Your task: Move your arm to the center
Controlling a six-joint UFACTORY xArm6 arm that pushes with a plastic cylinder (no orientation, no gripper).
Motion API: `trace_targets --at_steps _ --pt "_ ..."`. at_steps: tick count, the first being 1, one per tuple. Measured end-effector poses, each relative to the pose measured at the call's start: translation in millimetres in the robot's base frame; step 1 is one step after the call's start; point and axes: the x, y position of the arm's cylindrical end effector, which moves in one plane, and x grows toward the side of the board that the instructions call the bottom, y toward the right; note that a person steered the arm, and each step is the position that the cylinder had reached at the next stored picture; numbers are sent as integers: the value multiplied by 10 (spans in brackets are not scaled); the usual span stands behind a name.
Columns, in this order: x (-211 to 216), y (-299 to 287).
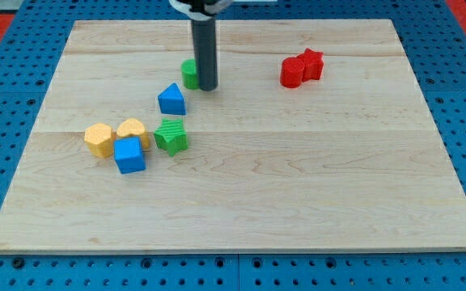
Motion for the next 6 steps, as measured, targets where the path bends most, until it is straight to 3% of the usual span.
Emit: trace_targets --at_steps 3,4,6 --pt "-682 -803" --pt "-614 -896" --pt "285 332"
